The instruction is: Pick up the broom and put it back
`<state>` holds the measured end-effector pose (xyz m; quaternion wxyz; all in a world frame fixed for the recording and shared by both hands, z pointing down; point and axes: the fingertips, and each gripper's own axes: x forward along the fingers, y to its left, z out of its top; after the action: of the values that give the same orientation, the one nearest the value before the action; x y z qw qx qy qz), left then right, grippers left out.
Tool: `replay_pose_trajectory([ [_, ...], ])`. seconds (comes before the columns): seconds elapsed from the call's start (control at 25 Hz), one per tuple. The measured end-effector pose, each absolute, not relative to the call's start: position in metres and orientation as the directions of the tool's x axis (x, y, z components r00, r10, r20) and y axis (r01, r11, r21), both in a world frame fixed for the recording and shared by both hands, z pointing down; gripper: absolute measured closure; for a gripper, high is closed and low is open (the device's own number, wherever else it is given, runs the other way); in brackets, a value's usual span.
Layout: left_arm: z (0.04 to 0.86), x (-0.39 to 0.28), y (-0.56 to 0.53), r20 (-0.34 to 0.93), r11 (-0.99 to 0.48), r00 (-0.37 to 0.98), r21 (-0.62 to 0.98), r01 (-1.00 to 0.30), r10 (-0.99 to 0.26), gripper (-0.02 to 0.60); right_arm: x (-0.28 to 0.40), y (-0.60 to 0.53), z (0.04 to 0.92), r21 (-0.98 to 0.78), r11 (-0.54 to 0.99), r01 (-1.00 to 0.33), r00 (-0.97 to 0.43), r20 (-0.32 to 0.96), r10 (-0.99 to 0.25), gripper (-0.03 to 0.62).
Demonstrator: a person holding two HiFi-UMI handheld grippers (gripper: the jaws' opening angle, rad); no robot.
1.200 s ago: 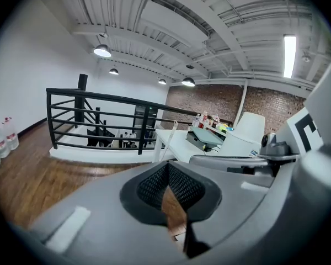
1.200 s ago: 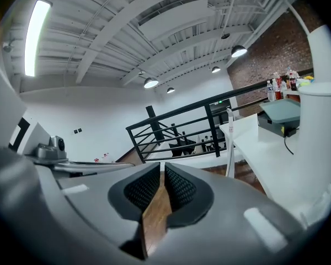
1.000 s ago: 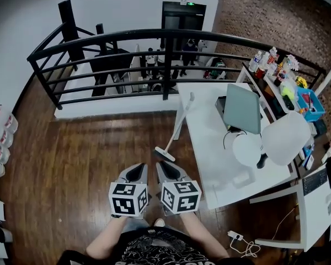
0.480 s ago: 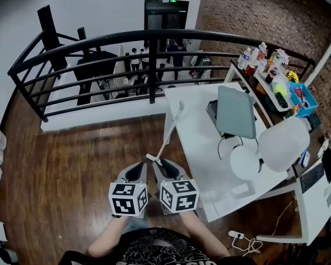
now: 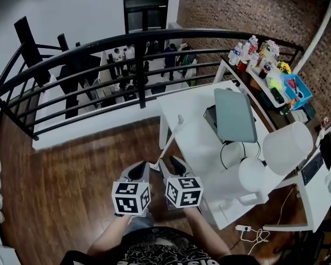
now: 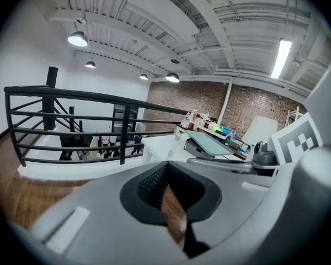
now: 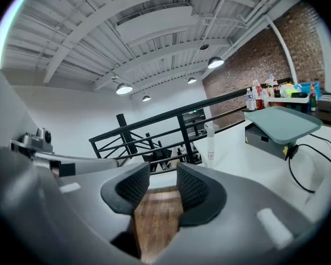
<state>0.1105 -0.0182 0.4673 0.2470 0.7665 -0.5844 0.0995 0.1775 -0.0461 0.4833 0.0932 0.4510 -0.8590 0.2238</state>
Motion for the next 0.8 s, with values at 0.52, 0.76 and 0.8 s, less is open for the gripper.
replay_pose_trajectory([
  [0.52, 0.476, 0.095, -0.096, 0.452, -0.37, 0.444, 0.246, -0.896, -0.774, 0.577, 0.192, -0.145, 0.514, -0.282, 0.267, -0.921, -0.365, 0.39, -0.845, 0.362],
  [0.76, 0.489, 0.084, -0.107, 0.466, -0.38, 0.458, 0.255, -0.889, -0.757, 0.577, 0.199, -0.167, 0.534, -0.279, 0.21, -0.937, -0.314, 0.406, -0.859, 0.339],
  [0.8, 0.491, 0.083, -0.109, 0.467, -0.38, 0.459, 0.259, -0.888, -0.756, 0.577, 0.2, -0.171, 0.537, -0.283, 0.202, -0.938, -0.308, 0.406, -0.86, 0.339],
])
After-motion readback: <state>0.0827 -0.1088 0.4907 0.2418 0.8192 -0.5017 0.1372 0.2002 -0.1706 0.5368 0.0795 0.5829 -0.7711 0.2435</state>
